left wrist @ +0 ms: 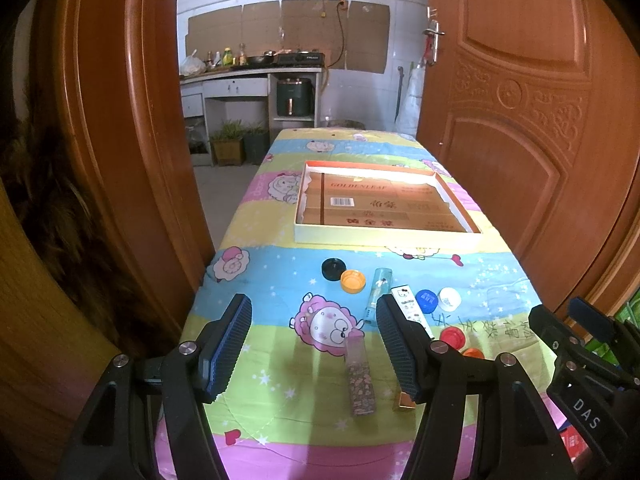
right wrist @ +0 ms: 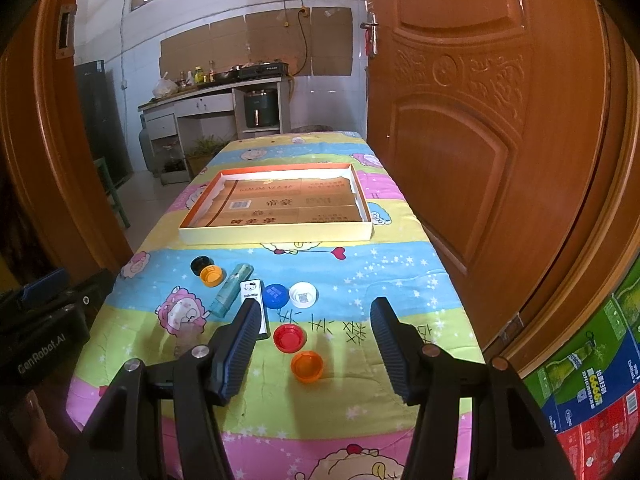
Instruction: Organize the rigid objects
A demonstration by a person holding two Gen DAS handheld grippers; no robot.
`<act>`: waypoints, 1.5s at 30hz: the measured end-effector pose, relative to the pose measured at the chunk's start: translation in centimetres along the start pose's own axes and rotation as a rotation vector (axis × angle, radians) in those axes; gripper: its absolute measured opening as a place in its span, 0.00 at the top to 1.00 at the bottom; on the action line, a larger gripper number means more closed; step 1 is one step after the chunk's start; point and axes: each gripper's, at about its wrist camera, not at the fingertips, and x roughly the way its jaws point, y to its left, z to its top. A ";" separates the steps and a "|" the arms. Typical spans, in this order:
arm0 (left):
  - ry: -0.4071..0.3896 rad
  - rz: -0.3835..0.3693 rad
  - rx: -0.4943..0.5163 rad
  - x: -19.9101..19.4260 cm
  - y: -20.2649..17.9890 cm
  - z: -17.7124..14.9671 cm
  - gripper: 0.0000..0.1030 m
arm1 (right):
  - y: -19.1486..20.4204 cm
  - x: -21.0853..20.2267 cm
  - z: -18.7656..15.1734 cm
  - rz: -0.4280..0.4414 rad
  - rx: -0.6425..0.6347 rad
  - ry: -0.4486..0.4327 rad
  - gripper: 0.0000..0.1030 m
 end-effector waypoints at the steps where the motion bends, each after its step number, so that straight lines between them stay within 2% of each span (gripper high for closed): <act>1: 0.000 0.001 0.001 0.1 0.0 0.0 0.35 | 0.0 0.0 -0.1 0.001 0.000 0.000 0.45; 17: 0.046 0.012 -0.008 1.9 0.3 -0.5 0.35 | -0.9 1.4 -1.0 0.009 0.010 0.034 0.45; 22: 0.100 0.013 -0.027 3.9 1.1 -1.3 0.35 | -1.4 2.5 -1.9 0.011 0.017 0.064 0.45; 27: 0.161 -0.018 -0.045 6.2 1.3 -2.6 0.35 | -1.5 4.4 -3.0 0.028 0.024 0.122 0.45; 35: 0.222 -0.036 0.012 9.5 -1.1 -4.7 0.39 | -1.1 7.2 -3.7 0.052 0.010 0.181 0.45; 45: 0.250 -0.105 0.017 10.4 -1.8 -5.5 0.42 | -0.1 9.6 -4.8 0.074 -0.019 0.230 0.45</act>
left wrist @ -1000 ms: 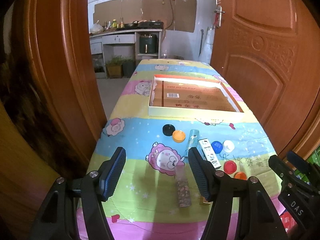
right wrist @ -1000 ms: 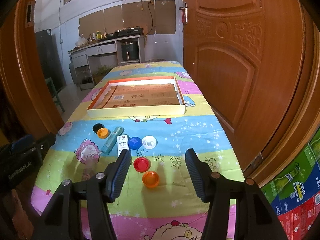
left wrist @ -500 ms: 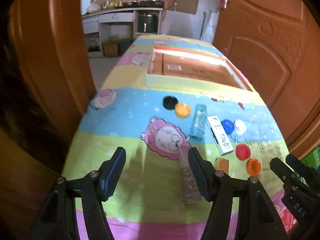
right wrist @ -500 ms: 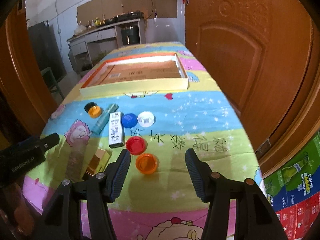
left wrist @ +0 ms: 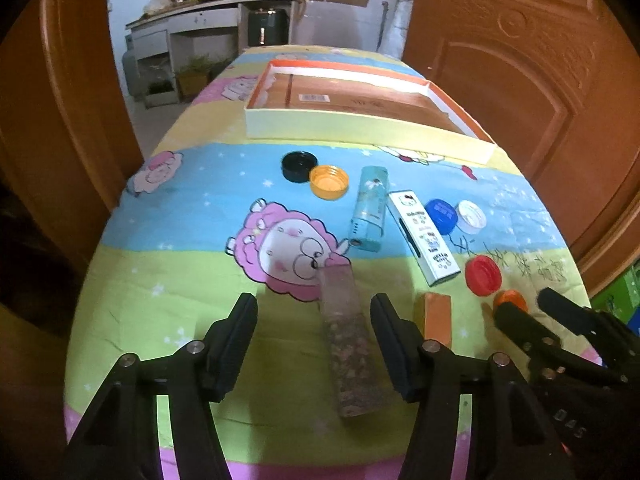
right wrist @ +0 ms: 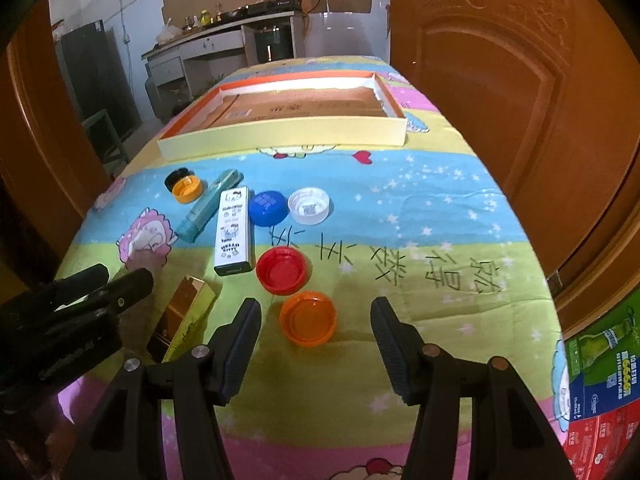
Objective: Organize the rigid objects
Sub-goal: 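Grasp the patterned glass vial with the left tool while the right tool grasps the orange cap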
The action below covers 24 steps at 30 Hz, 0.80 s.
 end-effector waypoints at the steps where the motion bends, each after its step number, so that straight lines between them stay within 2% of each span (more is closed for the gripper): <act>1: 0.004 -0.005 0.000 0.2 0.0 0.0 0.44 | 0.1 0.3 0.0 -0.005 -0.005 0.004 0.45; 5: 0.028 0.003 0.018 0.9 -0.2 -0.2 0.59 | 0.3 1.2 -0.3 -0.021 -0.018 0.022 0.49; 6: 0.017 0.002 0.023 0.7 -0.3 -0.3 0.63 | 0.3 1.1 -0.3 -0.029 -0.025 0.013 0.56; 7: 0.020 -0.006 0.022 0.7 -0.3 -0.4 0.72 | 0.4 1.1 -0.4 -0.032 -0.034 0.007 0.72; 9: 0.023 -0.018 0.022 0.7 -0.1 -0.4 0.79 | 0.3 1.0 -0.4 -0.014 -0.030 0.006 0.71; 17: 0.024 -0.029 0.028 0.1 -0.1 -0.2 0.80 | -0.2 0.1 -0.2 0.011 -0.025 -0.015 0.71; 24: -0.020 -0.034 0.025 -1.7 0.1 1.6 0.80 | -0.6 -1.5 1.5 0.019 -0.032 -0.055 0.71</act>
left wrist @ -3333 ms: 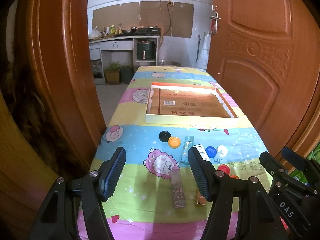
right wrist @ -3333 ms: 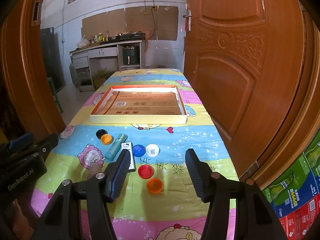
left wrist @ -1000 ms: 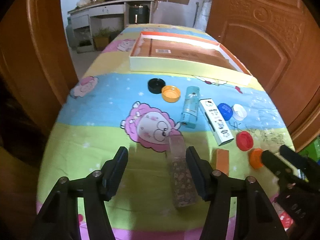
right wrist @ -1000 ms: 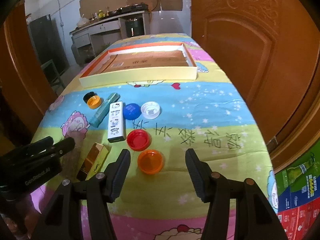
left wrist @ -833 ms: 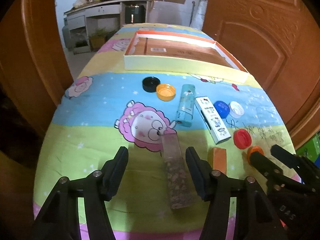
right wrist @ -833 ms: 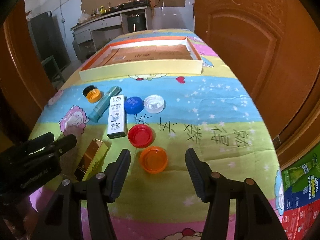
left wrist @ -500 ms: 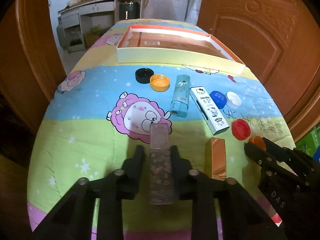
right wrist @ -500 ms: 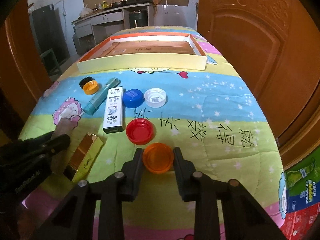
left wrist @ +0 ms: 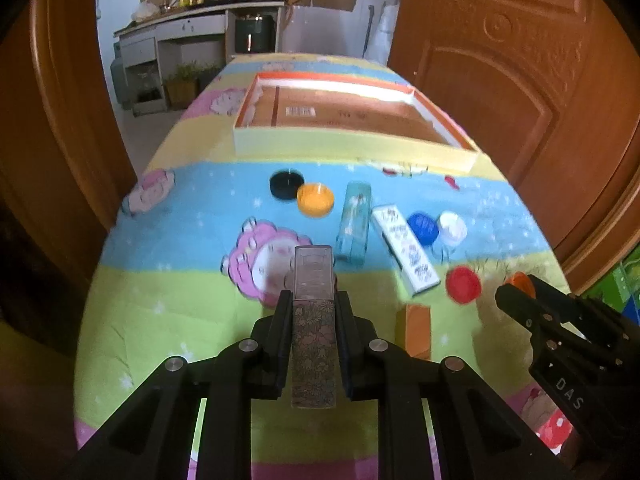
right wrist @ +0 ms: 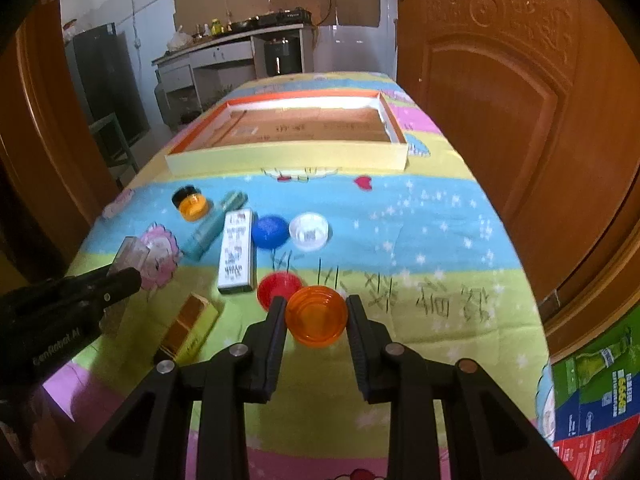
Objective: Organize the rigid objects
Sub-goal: 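Grasp the patterned glass vial with the left tool while the right tool grasps the orange cap, then carry vial and orange cap into the box and release both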
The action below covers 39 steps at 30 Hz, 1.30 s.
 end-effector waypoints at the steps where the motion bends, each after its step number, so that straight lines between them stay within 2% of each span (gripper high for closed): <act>1: -0.006 0.003 0.002 -0.2 0.0 0.4 0.80 | 0.0 -0.2 0.5 -0.001 -0.006 -0.009 0.71; 5: -0.039 0.017 0.009 -0.9 0.0 2.8 0.80 | -0.2 -1.0 2.4 -0.001 -0.034 -0.045 0.71; 10: -0.058 0.045 0.009 -0.9 -0.3 6.2 0.80 | -0.5 -1.3 5.6 0.041 -0.054 -0.074 0.71; 16: -0.066 0.044 -0.002 0.0 -0.3 10.9 0.80 | -1.2 0.0 10.3 0.089 -0.068 -0.081 0.71; 20: -0.068 0.081 0.004 1.6 -0.4 14.4 0.80 | -1.8 1.4 13.3 0.108 -0.078 -0.080 0.71; 28: 0.014 0.058 -0.028 7.2 0.6 20.2 0.80 | -2.9 6.6 19.3 0.162 -0.073 -0.013 0.71; 39: 0.124 0.029 -0.041 14.5 1.3 25.1 0.80 | -2.9 13.9 25.3 0.151 -0.093 0.078 0.71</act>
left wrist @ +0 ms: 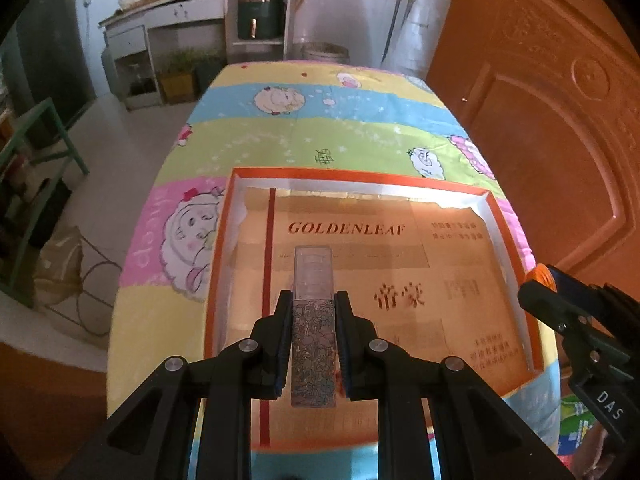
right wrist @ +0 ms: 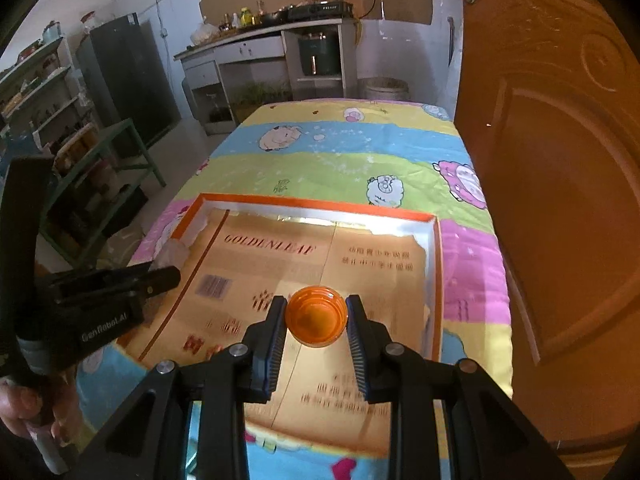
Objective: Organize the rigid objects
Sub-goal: 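Carry vial and orange cap into the box and release both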
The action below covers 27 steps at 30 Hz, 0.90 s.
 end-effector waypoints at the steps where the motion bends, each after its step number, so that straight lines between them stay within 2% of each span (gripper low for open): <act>1: 0.006 -0.005 -0.002 0.4 0.0 0.4 0.80 | 0.0 0.5 0.4 0.000 -0.001 0.007 0.71; 4: 0.026 -0.018 -0.004 1.7 0.0 1.6 0.80 | 0.1 1.8 1.6 -0.001 -0.008 0.026 0.71; 10: 0.061 0.004 0.006 4.3 0.0 3.9 0.80 | -1.1 5.0 3.9 -0.007 0.003 0.076 0.71; 15: 0.091 0.027 0.015 6.1 0.0 5.2 0.80 | -2.0 7.3 4.6 -0.001 0.029 0.119 0.71; 19: 0.112 0.019 0.001 7.6 0.2 6.0 0.80 | -2.3 9.2 4.9 -0.009 0.035 0.145 0.71; 27: 0.125 0.029 0.018 9.6 0.0 6.3 0.80 | -3.5 11.3 4.7 -0.045 0.061 0.175 0.71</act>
